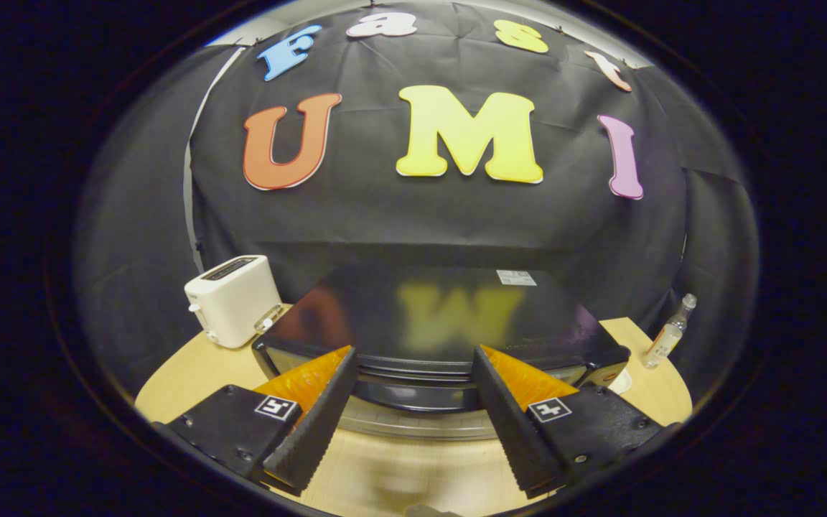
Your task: Open the toaster oven, put the food inside, and close the toaster oven door.
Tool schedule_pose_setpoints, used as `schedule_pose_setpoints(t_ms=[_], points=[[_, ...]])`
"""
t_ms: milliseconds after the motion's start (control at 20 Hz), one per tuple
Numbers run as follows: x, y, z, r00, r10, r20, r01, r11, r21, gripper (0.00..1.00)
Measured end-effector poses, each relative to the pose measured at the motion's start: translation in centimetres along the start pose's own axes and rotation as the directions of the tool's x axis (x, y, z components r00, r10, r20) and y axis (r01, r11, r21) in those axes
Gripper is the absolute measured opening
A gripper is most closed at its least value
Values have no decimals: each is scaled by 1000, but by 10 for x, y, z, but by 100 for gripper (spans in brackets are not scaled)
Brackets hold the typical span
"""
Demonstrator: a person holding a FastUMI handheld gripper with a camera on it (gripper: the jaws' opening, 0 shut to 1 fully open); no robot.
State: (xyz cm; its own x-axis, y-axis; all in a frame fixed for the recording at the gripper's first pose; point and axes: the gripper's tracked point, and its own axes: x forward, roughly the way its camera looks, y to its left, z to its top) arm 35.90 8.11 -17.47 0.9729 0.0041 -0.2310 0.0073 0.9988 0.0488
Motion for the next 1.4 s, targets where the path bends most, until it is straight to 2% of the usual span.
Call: schedule_pose_setpoints(t_ms=[250,700,1100,1400], points=[[-9,0,-5,1000,9,-17,-8,1000,30,100],[-39,2,-23,999,-6,-33,6,1000,7,100],[-74,5,-63,997,-23,-71,21,999,-24,100],[-96,7,-106,989,-27,-144,24,999,-22,100]])
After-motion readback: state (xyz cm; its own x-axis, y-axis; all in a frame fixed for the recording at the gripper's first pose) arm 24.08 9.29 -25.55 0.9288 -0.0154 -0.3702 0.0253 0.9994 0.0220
